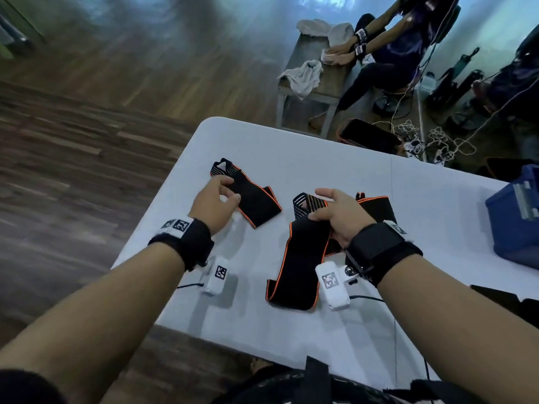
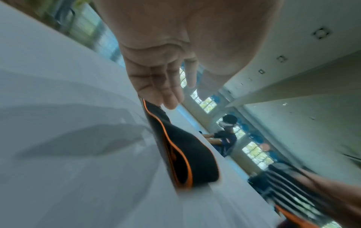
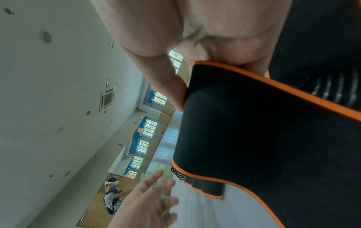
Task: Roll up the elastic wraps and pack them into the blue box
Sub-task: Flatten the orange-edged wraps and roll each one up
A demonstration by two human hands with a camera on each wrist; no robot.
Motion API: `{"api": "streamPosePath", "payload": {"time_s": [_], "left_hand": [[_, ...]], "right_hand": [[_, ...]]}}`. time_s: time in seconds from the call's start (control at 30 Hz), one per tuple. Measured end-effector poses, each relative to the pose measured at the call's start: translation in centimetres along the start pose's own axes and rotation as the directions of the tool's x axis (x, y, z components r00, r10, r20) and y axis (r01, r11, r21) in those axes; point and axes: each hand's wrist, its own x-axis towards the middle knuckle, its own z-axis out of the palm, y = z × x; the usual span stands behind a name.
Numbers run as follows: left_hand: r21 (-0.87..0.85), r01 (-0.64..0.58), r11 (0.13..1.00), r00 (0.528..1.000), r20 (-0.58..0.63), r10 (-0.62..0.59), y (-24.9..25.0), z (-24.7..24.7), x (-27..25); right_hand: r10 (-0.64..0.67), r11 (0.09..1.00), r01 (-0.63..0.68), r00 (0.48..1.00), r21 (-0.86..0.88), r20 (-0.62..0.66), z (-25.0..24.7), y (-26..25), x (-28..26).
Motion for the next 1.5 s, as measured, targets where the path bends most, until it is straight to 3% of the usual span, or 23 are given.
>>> {"api": "streamPosePath", "payload": {"time_s": [0.13,0.27,0.4,0.53,0.67,0.9,1.1,1.33,1.5], "left_hand": [[0.213,0.053,0.976,0.989,-0.146,-0.022,-0.9,-1.1,8.1],[0.290,0.136,0.947,0.989,-0.102,-0.111,-1.2,-0.7,11.5],[0.323,0.157,0.933,0.987,-0.083,-0.137,-1.6,-0.4,11.6],[0.310,0.138,0.941,0.986,-0.131,-0.101,-0.8,-0.5,9.2],[0.233,-0.016,0.972,0.983,-0.173,0.058,2.9,-1.6,5.4],[0.036,-0.380,0.924,0.880,-0.293,0.373,13.4,-4.8,-0.4],[-0.158,-0.471,0.868,0.837,-0.392,0.383,22.4,-5.8,-4.1],[-0.219,-0.568,0.794,0.821,-0.225,0.525,30.1,-4.6,-8.5],[-0.341,-0.544,0.767,0.837,-0.147,0.528,34.7,-2.7,-11.2]], "right_hand": [[-0.033,0.999,0.035,0.999,-0.032,0.038,-0.5,1.1,-0.8],[-0.028,0.998,0.032,0.997,-0.052,0.070,-0.9,1.8,-2.1],[-0.028,0.999,0.028,0.999,-0.029,0.019,-1.2,2.1,-3.1],[-0.051,0.999,0.050,0.998,0.019,0.022,-1.9,2.1,-3.8],[-0.118,0.992,0.117,0.992,0.041,0.037,-2.4,1.0,-4.7],[-0.312,0.924,0.290,0.949,0.251,0.050,-3.2,-5.0,-8.0],[-0.514,0.848,0.499,0.856,0.180,0.050,-5.7,-10.9,-12.4],[-0.654,0.755,0.653,0.757,0.047,-0.014,-9.3,-15.0,-16.9],[-0.680,0.730,0.679,0.733,0.076,-0.022,-12.1,-16.8,-19.9]]}}
